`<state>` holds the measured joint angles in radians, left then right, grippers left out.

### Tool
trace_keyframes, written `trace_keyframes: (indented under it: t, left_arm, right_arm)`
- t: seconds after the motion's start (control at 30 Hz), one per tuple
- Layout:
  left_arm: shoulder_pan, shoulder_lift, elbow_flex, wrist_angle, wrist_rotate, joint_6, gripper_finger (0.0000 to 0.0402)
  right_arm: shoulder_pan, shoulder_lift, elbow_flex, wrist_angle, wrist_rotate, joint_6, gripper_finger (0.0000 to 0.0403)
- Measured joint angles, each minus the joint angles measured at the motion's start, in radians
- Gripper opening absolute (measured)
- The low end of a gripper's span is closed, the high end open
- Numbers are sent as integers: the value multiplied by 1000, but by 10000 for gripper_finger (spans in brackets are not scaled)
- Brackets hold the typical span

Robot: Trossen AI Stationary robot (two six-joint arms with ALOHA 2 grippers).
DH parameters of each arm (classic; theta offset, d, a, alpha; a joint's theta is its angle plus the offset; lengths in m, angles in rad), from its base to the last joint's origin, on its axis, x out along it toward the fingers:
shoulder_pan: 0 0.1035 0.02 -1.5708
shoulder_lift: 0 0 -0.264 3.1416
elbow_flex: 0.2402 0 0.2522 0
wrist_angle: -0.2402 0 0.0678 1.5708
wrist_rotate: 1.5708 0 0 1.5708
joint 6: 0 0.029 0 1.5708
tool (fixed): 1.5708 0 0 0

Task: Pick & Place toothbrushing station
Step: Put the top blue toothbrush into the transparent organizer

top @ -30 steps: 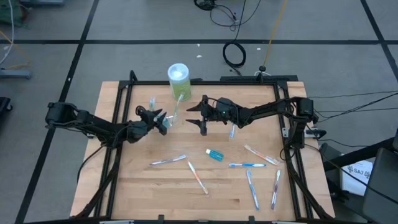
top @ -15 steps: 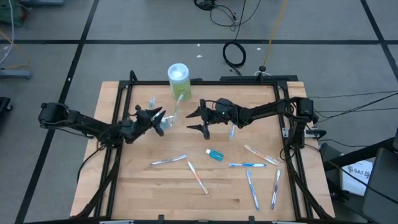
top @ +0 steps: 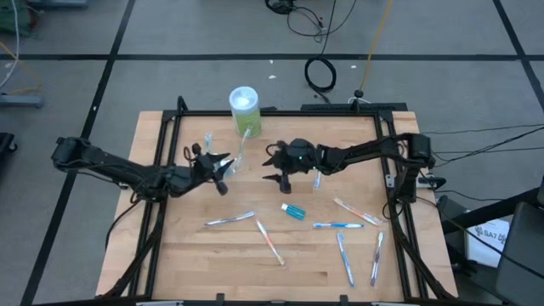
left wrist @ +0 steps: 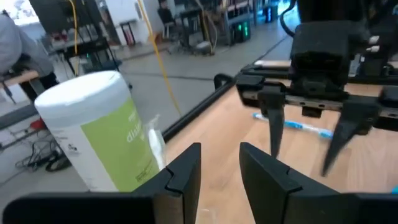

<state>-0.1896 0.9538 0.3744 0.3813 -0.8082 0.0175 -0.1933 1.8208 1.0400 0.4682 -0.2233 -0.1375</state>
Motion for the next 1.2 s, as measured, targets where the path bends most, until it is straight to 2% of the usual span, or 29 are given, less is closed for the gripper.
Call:
trace_keyframes:
  t: [0.1,0.23,0.33,0.4,0.5,0.6,0.7,0.8,1.0,1.2]
  left_arm:
    - [9,0,33,-71,-1,-46,113]
    - [15,0,41,-70,0,-9,113]
    - [15,0,41,-72,0,50,113]
    - [20,0,41,-72,1,63,113]
    - [33,0,41,-76,5,68,113]
    - [45,0,41,-83,6,68,113]
    - [57,0,41,-93,8,62,113]
    - [70,0,41,-94,29,58,113]
    - [100,0,41,-88,84,46,113]
    - [122,0,41,-86,115,26,113]
  right_arm:
    - [-17,-68,1,-198,186,55,214]
    - [-47,-170,-1,-536,452,194,214]
    - [-52,-241,-2,-758,529,233,214]
    - [-52,-275,-11,-849,529,150,214]
    - [-39,-322,-37,-982,464,-82,214]
    - [-26,-346,-81,-993,403,-300,214]
    - [-27,-347,-136,-998,353,-439,214]
    - [-31,-347,-192,-995,331,-548,214]
    - [-30,-347,-248,-884,376,-687,214]
    - [-31,-333,-249,-800,296,-775,214]
